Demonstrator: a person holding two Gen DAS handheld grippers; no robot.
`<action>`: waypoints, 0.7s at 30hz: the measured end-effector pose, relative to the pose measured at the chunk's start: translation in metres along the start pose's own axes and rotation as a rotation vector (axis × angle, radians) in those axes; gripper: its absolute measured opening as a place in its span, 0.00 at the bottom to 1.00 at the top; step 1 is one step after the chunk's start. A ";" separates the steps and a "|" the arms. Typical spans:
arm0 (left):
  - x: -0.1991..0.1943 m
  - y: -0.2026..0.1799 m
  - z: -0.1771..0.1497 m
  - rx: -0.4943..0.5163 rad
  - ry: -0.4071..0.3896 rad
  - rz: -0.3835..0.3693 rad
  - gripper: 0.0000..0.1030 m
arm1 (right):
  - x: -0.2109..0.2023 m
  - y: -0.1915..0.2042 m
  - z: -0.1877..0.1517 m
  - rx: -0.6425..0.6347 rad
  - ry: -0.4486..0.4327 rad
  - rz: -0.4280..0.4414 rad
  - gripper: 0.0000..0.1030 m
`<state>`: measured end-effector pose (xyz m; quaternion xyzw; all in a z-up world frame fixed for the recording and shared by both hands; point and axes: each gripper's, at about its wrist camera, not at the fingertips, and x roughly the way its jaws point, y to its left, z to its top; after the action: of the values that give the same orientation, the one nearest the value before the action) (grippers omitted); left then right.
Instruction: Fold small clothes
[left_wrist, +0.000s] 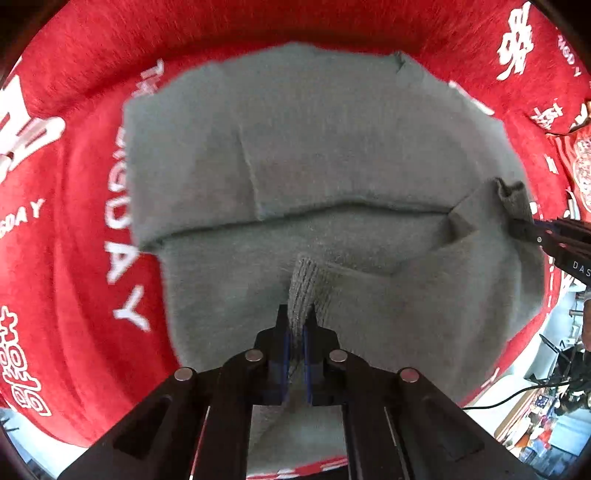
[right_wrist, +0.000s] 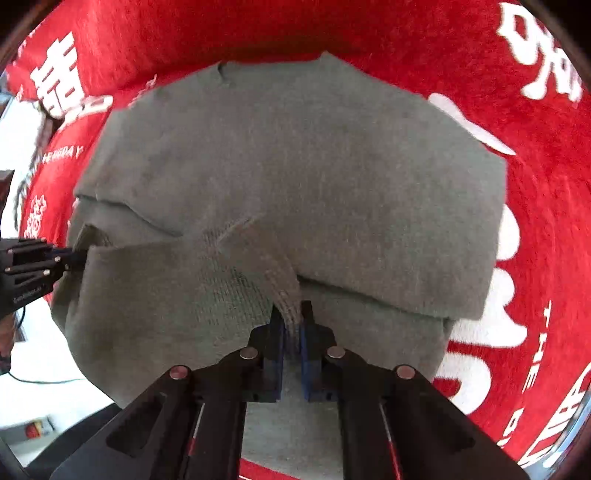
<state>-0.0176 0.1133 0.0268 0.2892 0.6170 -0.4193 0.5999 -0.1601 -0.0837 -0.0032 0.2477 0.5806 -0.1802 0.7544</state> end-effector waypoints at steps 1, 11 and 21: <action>-0.014 0.002 -0.002 0.002 -0.021 -0.005 0.06 | -0.009 -0.001 -0.003 0.018 -0.017 0.000 0.07; -0.124 0.026 0.059 0.000 -0.296 -0.003 0.06 | -0.111 -0.032 0.034 0.138 -0.231 -0.017 0.07; -0.055 0.031 0.163 0.005 -0.310 0.134 0.06 | -0.050 -0.075 0.128 0.198 -0.194 -0.003 0.07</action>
<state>0.0964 -0.0047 0.0877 0.2630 0.4952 -0.4197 0.7138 -0.1140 -0.2198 0.0584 0.3014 0.4846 -0.2609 0.7786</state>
